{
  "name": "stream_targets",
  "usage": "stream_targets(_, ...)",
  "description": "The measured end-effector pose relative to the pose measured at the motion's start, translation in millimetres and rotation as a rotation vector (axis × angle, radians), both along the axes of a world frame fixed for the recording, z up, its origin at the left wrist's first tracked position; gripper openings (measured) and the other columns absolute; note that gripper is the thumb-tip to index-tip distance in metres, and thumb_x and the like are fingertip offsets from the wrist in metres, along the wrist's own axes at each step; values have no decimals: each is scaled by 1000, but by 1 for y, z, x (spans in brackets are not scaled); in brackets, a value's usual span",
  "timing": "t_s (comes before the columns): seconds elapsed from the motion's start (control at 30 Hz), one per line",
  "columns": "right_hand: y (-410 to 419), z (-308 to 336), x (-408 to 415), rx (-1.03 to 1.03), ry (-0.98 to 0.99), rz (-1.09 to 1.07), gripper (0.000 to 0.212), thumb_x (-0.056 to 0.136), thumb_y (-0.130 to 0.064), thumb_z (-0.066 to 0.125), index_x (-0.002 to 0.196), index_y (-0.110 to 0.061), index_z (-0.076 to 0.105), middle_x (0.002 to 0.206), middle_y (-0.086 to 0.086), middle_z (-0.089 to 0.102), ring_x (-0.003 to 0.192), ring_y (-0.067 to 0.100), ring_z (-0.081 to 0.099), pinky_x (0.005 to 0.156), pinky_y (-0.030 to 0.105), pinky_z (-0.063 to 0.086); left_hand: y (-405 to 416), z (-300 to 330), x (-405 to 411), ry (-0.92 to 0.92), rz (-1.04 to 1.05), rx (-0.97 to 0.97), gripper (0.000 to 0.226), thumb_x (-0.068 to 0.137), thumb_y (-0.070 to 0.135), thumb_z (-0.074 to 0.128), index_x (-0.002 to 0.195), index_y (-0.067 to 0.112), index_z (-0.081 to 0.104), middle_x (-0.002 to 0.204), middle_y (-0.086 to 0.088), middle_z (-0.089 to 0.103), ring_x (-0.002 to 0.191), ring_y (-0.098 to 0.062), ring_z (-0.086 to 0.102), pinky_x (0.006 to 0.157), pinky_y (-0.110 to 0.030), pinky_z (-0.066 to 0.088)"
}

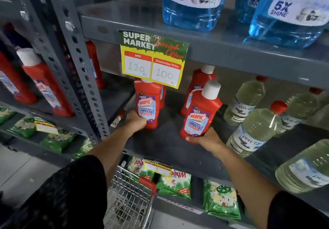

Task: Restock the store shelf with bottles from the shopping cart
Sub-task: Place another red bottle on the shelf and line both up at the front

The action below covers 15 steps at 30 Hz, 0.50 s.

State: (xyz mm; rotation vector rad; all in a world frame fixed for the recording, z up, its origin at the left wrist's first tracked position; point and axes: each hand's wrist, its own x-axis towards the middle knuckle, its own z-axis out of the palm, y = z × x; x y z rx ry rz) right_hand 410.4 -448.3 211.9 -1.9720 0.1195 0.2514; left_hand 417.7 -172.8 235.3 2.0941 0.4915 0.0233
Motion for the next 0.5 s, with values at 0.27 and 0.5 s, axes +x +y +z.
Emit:
stream_targets(0.27, 7, -4, -31, 22, 45, 88, 52, 56, -8, 92, 93, -32, 65, 96, -11, 73, 92, 3, 68, 73, 18, 53, 2, -15, -31, 50, -1, -56, 39, 78, 7, 64, 117, 9, 57, 118, -19, 63, 108, -36, 58, 93, -41, 47)
stream_targets(0.5, 17, -9, -60, -14, 30, 79, 55, 52, -18, 95, 94, -35, 64, 106, -3, 74, 99, 12, 68, 94, 36, 52, 7, -23, -63, -4, -20, -222, 35, 79, -11, 54, 111, -1, 64, 116, -21, 66, 109, -33, 59, 91, -33, 41)
